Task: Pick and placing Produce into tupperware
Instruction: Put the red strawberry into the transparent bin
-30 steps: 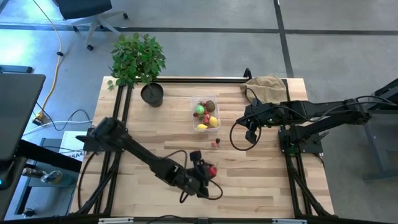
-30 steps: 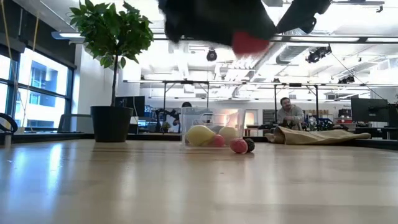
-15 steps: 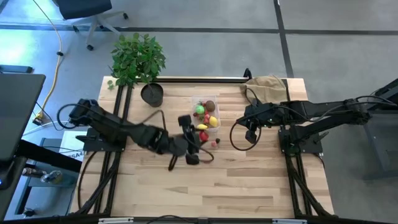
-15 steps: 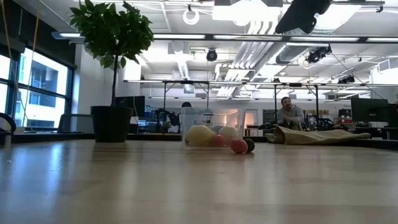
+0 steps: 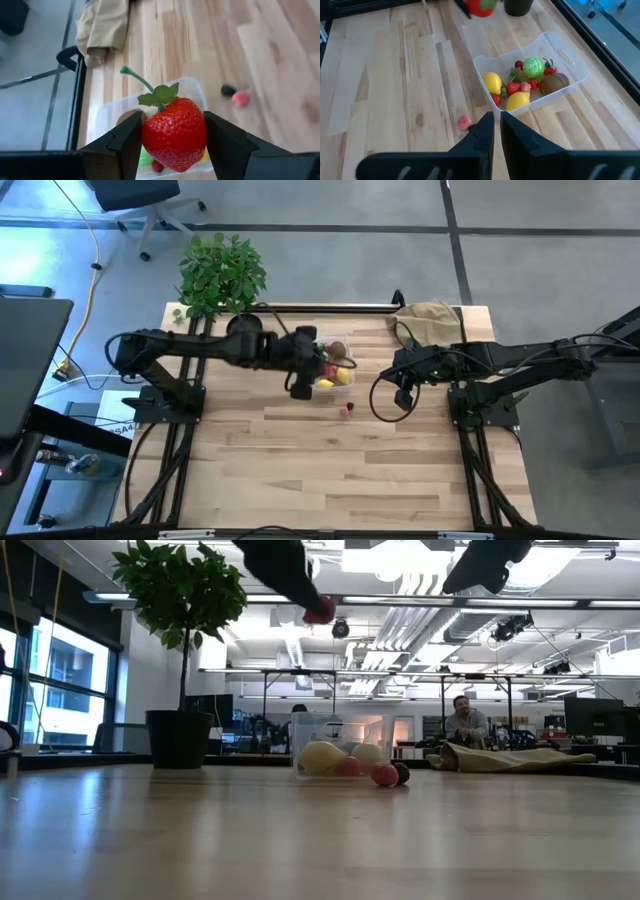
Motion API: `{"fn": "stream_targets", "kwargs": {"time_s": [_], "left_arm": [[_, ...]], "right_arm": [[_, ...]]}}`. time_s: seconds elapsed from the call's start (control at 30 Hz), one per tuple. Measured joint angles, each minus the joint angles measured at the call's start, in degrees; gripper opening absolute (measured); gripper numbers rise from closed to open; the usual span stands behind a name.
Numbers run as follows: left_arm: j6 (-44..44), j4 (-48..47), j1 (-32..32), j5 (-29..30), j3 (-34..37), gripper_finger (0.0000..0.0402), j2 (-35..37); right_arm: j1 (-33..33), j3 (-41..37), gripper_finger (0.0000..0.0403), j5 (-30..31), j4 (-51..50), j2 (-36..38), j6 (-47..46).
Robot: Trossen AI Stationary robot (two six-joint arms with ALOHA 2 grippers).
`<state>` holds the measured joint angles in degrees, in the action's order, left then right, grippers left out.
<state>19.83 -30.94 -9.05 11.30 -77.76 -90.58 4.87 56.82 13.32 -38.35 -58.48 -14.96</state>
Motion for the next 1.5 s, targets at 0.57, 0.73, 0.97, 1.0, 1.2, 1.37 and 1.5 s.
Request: {"fn": "stream_targets", "kwargs": {"time_s": [0.57,0.73,0.97,1.0,1.2,1.37,1.5], "left_arm": [[13.0,2.3,-7.0,-11.3,0.0,0.0185,-13.6],[13.1,4.8,-7.9,-13.8,0.0,0.0186,-17.3],[13.0,5.5,-8.3,-14.5,0.0,0.0186,-19.4],[13.0,5.5,-8.3,-14.5,0.0,0.0186,-19.6],[12.9,6.3,-8.7,-14.9,0.0,0.0186,-20.9],[12.7,6.3,-8.7,-14.9,0.0,0.0186,-21.1],[12.7,6.3,-8.7,-14.8,0.0,0.0186,-21.4]], "right_arm": [[0.0,0.0,0.0024,0.0,0.0,0.0,0.0],[0.0,0.0,0.0024,0.0,0.0,0.0,0.0],[0.0,0.0,0.0024,0.0,0.0,0.0,0.0],[0.0,0.0,0.0024,0.0,0.0,0.0,0.0],[0.0,0.0,0.0024,0.0,0.0,0.0,0.0],[0.0,0.0,0.0024,0.0,0.0,0.0,0.0],[0.0,0.0,0.0024,0.0,0.0,0.0,0.0]]}}
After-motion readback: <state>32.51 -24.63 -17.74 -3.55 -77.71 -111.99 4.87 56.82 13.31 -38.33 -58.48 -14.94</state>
